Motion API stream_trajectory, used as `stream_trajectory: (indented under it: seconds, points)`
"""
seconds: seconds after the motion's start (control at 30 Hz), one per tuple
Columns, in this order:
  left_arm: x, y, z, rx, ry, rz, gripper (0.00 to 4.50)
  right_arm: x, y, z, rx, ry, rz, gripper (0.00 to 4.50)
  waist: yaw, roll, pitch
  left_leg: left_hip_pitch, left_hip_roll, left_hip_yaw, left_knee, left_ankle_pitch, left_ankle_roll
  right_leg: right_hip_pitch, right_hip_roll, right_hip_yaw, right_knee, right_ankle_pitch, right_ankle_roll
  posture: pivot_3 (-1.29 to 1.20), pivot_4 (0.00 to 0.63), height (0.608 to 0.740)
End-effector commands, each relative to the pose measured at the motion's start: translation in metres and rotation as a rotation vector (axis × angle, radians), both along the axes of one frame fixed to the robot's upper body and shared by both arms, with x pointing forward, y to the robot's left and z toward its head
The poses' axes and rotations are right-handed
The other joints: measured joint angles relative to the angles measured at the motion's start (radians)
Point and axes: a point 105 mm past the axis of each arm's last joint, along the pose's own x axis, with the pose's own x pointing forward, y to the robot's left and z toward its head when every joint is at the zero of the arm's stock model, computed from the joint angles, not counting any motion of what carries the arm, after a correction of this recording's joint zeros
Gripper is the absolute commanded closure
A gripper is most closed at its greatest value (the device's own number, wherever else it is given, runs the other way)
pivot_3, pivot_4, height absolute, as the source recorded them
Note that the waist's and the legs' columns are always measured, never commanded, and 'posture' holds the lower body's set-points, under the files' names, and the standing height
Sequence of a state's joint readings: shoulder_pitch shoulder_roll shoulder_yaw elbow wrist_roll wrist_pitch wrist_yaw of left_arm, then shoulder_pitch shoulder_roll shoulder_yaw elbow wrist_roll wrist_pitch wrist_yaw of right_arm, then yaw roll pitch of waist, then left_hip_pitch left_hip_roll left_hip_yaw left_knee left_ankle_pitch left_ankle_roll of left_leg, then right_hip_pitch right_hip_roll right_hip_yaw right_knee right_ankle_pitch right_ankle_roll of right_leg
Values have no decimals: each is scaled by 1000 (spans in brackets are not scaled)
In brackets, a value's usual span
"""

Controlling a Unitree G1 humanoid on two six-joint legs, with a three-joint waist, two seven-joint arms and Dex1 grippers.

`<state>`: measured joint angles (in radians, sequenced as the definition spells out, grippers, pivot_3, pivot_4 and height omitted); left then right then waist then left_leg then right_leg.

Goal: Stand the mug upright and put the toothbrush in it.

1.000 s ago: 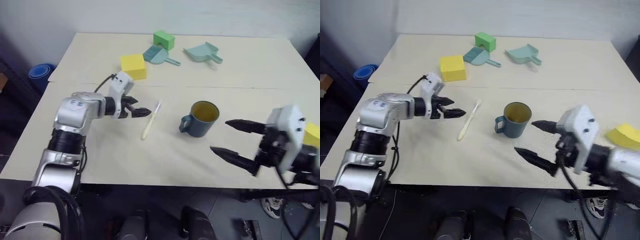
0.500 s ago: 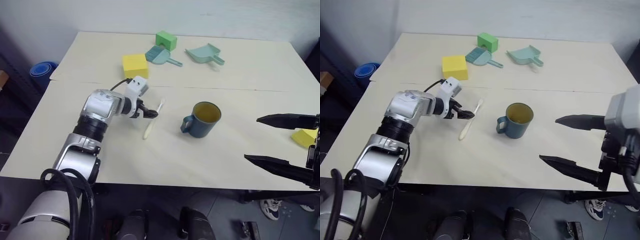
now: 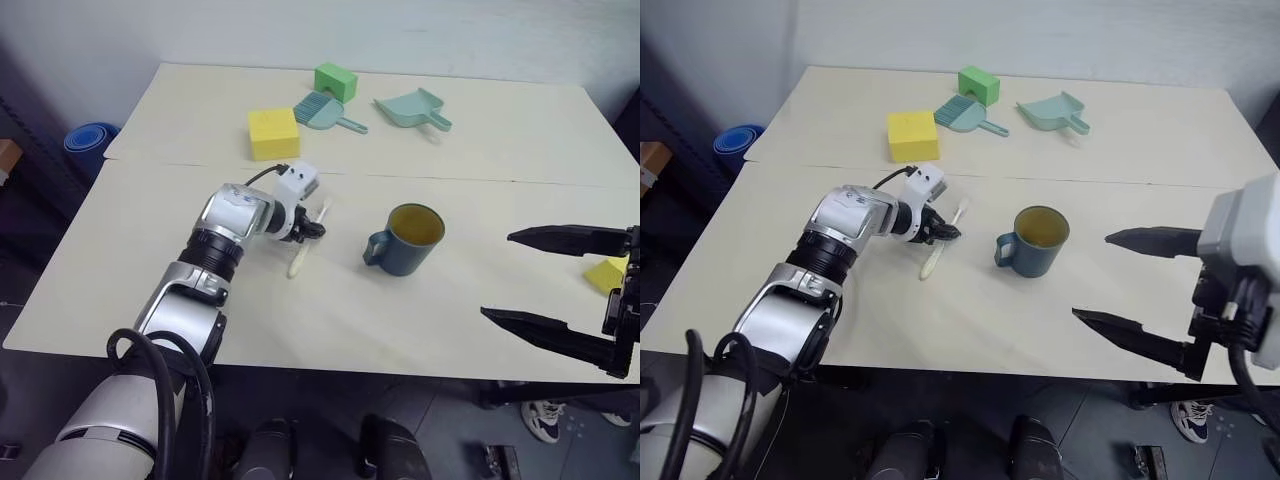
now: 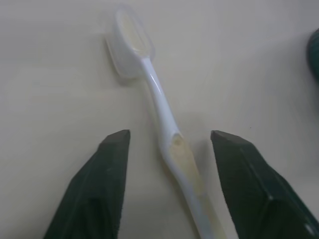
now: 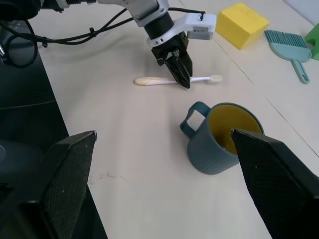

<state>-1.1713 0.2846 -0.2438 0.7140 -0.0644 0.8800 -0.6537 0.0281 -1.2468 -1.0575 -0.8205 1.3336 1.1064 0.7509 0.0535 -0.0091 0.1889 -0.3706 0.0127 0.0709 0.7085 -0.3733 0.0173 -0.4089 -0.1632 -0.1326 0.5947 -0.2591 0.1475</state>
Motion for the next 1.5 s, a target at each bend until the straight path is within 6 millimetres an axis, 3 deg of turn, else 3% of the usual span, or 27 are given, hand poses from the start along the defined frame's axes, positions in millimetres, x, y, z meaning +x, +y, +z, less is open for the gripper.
stream_trajectory:
  seconds: [0.03,0.13,0.27,0.33,0.53,0.6,0.67,0.83,1.03,1.4,1.5]
  points:
    - [0,2,-1,11,3,6,3163,1,-2,5,4,-47,-8,0,0,0,0,0,0,0,0,0,0,0,0,0,0,0,0,0,150,740]
    - [3,13,-2,20,1,44,4013,3,-4,3,5,-51,-20,0,-1,0,0,0,0,0,0,0,0,0,0,0,0,0,0,0,150,740]
    - [6,21,2,8,-18,65,4202,7,-9,-2,-12,-50,-57,0,-2,0,0,0,0,0,0,0,0,0,0,0,0,0,0,0,150,740]
    - [9,19,14,-29,-72,52,4242,9,-14,-5,0,-35,-81,0,-2,0,0,0,0,0,0,0,0,0,0,0,0,0,0,0,150,740]
    - [18,1,96,-397,-308,48,4280,5,-25,-9,49,20,-131,0,2,-1,1,-2,0,-1,1,0,0,-1,0,-1,0,0,0,0,150,740]
    - [10,-19,138,-597,-376,-29,4280,8,-31,-7,72,-4,-182,0,5,-3,2,-3,0,-2,2,0,0,-1,0,-2,0,0,0,0,150,740]
    - [1,-34,167,-735,-420,-92,4280,9,-34,-8,82,-12,-207,0,9,-3,2,-5,0,-4,5,-1,1,-1,0,-3,0,0,1,0,150,740]
    - [-21,-72,193,-936,-432,-243,4280,7,-35,-15,83,8,-229,0,10,-3,2,-4,0,-2,5,-1,2,0,-1,-2,0,1,1,0,150,740]
    - [-33,-114,174,-843,-474,-358,4280,6,-39,-10,108,-15,-264,0,6,-4,2,-4,-1,-1,5,-1,2,0,0,-2,-1,1,1,0,150,740]
    - [-54,-146,102,-587,-517,-547,4280,5,-44,-7,112,-38,-318,0,5,-3,2,-4,0,-1,5,-1,2,0,0,-1,-2,1,1,0,150,740]
    - [-55,-145,99,-603,-515,-538,3414,6,-42,-8,116,-33,-307,0,5,-3,2,-4,0,-1,6,-1,2,0,0,-1,-3,1,1,0,150,740]
